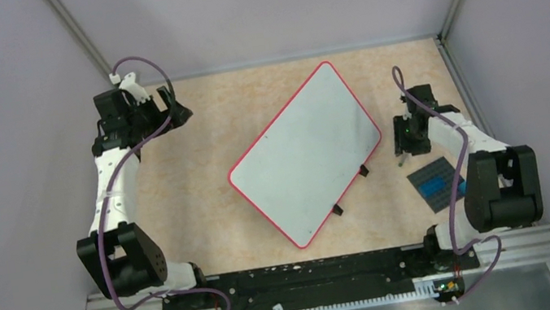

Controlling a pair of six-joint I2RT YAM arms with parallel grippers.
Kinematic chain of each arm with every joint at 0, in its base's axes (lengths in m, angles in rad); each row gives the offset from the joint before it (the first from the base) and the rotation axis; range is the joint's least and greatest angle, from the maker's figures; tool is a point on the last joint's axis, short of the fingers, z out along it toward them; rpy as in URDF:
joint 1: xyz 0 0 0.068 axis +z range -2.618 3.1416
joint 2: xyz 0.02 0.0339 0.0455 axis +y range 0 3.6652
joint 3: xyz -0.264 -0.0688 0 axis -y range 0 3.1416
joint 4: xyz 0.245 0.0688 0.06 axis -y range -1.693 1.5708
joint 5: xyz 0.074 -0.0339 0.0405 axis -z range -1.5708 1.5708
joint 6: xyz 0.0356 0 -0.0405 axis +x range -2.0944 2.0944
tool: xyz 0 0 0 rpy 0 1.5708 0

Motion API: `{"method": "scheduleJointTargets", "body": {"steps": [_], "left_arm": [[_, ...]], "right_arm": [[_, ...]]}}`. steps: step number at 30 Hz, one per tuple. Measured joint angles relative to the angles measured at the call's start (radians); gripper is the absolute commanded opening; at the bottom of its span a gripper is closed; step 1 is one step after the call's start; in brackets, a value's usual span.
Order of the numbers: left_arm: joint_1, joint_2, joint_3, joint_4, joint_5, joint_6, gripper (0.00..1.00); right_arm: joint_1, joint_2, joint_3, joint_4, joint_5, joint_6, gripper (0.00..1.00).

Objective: Write a sentence on the whiteboard
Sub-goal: Open the whiteboard marker at the center of the board.

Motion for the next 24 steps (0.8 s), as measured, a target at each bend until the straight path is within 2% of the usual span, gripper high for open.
{"method": "scheduleJointTargets", "body": {"steps": [6,14,15,19,24], "left_arm": [[0.0,0.0,0.0,0.001,-0.027,-0.021,0.99],[0.0,0.0,0.0,0.002,-0.035,-0.032,0.99],[0.0,0.0,0.0,0.002,-0.036,-0.032,0.99],[0.0,0.0,0.0,0.002,-0.039,-0.027,0.99],[0.0,0.005,0.019,-0.004,-0.013,0.013,0.99]], "right_arm": [[0.0,0.079,0.0,0.042,0.061,0.05,0.44],[0.0,0.16,0.008,0.1,0.07,0.074,0.34],[0.0,0.165,0.01,0.111,0.068,0.075,0.32],[-0.013,0.176,0.021,0.116,0.049,0.079,0.01],[-0.063,0.186,0.045,0.103,0.01,0.064,0.0]]}}
